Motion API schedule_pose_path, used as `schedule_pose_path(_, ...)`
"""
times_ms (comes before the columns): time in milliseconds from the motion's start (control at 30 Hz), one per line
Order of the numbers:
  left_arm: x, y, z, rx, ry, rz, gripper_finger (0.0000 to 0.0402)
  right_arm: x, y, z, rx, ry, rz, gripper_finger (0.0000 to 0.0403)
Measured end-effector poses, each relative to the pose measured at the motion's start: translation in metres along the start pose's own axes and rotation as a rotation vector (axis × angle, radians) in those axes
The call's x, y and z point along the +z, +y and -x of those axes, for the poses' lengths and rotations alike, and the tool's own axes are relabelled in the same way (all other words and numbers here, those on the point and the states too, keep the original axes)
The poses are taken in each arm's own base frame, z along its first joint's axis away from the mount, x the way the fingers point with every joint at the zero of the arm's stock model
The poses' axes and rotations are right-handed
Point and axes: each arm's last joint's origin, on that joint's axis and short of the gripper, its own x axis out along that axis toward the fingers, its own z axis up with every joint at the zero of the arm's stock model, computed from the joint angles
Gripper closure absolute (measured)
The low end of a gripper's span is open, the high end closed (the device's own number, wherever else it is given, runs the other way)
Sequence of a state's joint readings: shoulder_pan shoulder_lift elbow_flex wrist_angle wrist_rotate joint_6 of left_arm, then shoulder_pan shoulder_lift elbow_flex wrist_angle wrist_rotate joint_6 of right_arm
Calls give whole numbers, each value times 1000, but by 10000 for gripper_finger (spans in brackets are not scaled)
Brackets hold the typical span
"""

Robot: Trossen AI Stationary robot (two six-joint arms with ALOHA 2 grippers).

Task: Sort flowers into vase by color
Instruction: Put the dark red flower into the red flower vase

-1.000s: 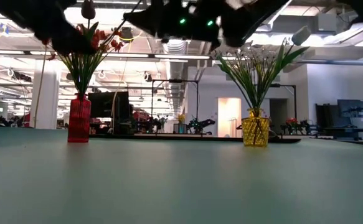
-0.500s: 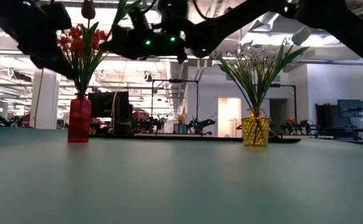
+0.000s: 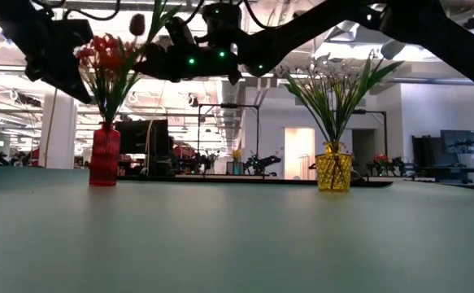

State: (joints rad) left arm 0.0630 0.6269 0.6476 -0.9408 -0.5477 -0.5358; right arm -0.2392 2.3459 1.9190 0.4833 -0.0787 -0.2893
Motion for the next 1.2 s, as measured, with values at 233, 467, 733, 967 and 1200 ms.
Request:
schedule_pose_path(233,4,4,-19,126,94,36,401,-2,2,0,10,23,30,382)
schedule_pose_path(467,8,12,-29,202,137,75,401,-7,4,0,30,80,27,382)
schedule_pose_path(733,9,16,-20,129,88,87,401,-12,5,1,50,139,47,382)
schedule_pose_path(967,8,18,-16,120,68,96,401,-12,5,2,53,151,41,382)
schedule_pose_path(1200,8,18,-16,119,69,92,401,-6,11,4,70,180,38,382)
